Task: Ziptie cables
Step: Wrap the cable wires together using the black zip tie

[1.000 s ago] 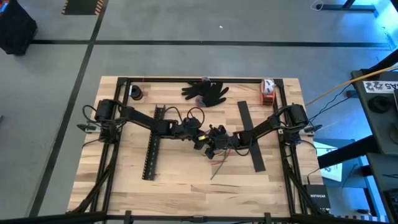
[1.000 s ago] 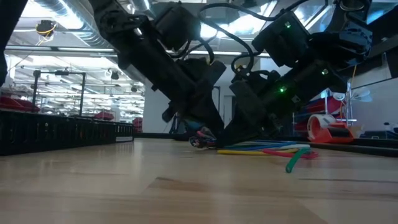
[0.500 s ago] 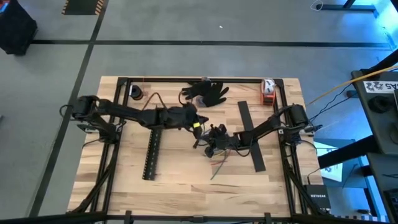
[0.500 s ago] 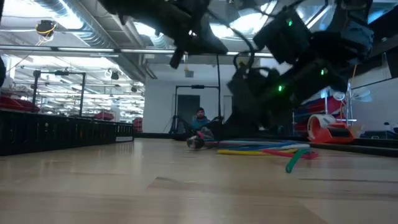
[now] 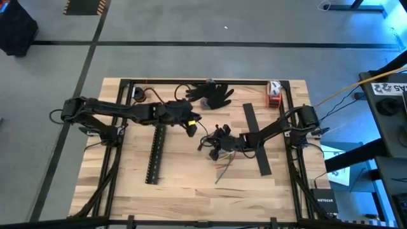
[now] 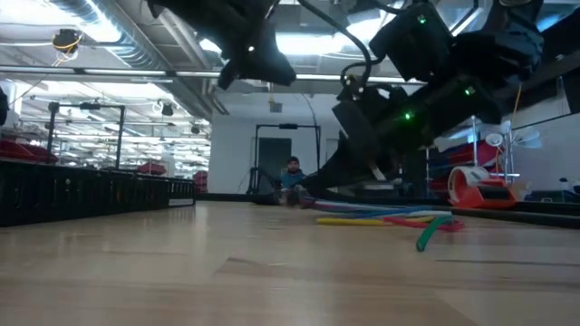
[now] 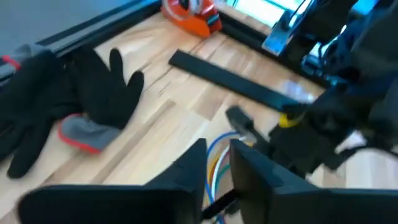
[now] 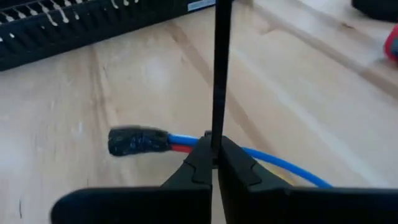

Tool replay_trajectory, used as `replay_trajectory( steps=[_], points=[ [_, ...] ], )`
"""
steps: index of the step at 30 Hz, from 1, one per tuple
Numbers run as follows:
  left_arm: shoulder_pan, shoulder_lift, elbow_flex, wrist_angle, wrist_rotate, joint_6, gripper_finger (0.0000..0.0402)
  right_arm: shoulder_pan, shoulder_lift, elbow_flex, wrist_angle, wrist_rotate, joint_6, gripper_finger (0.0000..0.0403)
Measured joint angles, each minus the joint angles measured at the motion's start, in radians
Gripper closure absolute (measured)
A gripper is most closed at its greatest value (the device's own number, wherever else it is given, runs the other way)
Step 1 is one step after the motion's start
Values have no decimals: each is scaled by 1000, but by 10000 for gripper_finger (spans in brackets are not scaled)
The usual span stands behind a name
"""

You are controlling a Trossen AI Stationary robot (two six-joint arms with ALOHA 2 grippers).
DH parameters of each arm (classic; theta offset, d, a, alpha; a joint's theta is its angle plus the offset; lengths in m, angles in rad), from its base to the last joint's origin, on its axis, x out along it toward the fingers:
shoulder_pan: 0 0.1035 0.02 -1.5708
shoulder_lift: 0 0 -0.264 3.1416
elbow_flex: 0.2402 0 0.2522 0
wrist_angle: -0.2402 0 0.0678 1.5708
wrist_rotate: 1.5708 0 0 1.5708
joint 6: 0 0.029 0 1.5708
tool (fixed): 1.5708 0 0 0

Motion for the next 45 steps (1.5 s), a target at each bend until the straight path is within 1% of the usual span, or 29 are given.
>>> replay_trajectory(
  steps=[2, 5, 8, 10, 17, 22, 25, 28, 32, 37, 45],
  points=[
    [-4, 9, 0, -25, 0, -2, 296, -14, -12, 0, -9, -12, -12, 397],
    [-15, 29, -10, -14, 1, -5, 263, -39, -26, 0, -14, -31, -21, 397],
    [-21, 59, -10, -10, 1, -6, 242, -65, -38, 0, -8, -70, -25, 397],
    [-24, 88, -10, -10, 1, -7, 235, -78, -44, 0, -13, -94, -40, 397],
    [-49, 187, -10, 10, 2, -45, 242, -120, -82, 0, -49, -132, -40, 397],
    [-54, 250, -10, 173, -1, -76, 246, -138, -88, 0, -53, -156, -63, 397],
    [-38, 289, -10, 230, -36, -131, 245, -138, -88, 0, -54, -157, -94, 397],
    [-23, 323, -10, 228, -78, -184, 248, -137, -88, 0, -59, -166, -96, 397],
    [-13, 336, -10, 258, -107, -204, 252, -137, -88, 0, -57, -166, -96, 397],
    [-11, 337, -10, 340, -119, -164, 254, -137, -88, 0, -52, -166, -97, 397],
    [-12, 337, -10, 340, -119, -148, 258, -136, -88, 0, -50, -165, -91, 397]
  ],
)
